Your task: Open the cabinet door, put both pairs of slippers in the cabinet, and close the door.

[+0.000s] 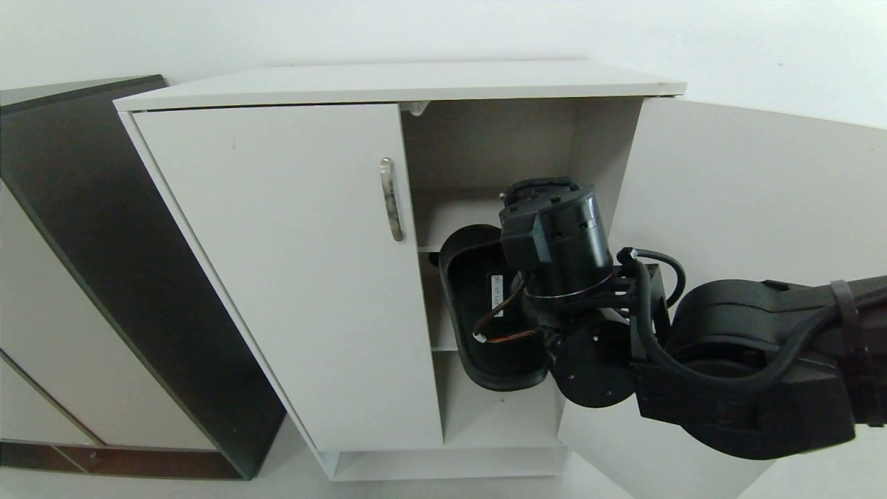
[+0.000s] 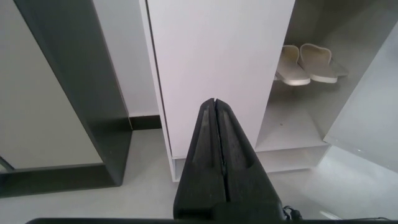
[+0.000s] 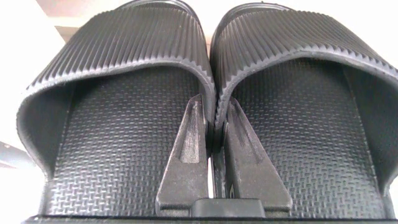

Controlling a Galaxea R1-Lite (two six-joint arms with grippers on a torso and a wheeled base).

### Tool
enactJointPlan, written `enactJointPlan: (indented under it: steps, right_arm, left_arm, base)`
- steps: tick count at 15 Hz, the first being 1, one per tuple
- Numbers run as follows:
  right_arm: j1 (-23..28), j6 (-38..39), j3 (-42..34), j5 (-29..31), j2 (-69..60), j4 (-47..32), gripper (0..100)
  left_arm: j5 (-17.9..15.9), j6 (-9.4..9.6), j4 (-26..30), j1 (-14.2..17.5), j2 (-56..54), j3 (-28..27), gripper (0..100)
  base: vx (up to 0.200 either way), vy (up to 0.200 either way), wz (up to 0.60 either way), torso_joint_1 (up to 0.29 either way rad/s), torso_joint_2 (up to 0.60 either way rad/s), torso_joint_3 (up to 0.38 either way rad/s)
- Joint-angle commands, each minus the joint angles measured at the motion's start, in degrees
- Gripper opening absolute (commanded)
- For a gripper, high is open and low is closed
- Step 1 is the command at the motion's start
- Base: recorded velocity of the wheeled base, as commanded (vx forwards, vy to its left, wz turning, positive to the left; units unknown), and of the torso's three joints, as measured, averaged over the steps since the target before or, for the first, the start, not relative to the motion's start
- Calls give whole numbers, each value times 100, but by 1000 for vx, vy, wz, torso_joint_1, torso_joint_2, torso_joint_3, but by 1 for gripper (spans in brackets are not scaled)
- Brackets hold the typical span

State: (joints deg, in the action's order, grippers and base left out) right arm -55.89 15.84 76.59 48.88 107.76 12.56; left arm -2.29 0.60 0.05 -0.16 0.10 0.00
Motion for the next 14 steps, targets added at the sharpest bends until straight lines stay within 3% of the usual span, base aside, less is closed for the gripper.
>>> enactJointPlan:
  steps: [1,6,14]
  right_arm:
    - [-9,-2,31,-10,8,1,0]
    - [0,-2,-39,-2,25,1,0]
    - [8,-10,-57,-2,25,1,0]
  left_arm:
    - [1,2,4,-2,-1,0,0]
    - [1,2,4,-2,-1,0,0]
    - [-8,2,4,-2,-1,0,0]
  base:
    - [0,0,0,0,0,0]
    - [0,0,0,0,0,0]
    - [200,0,0,5,3,5]
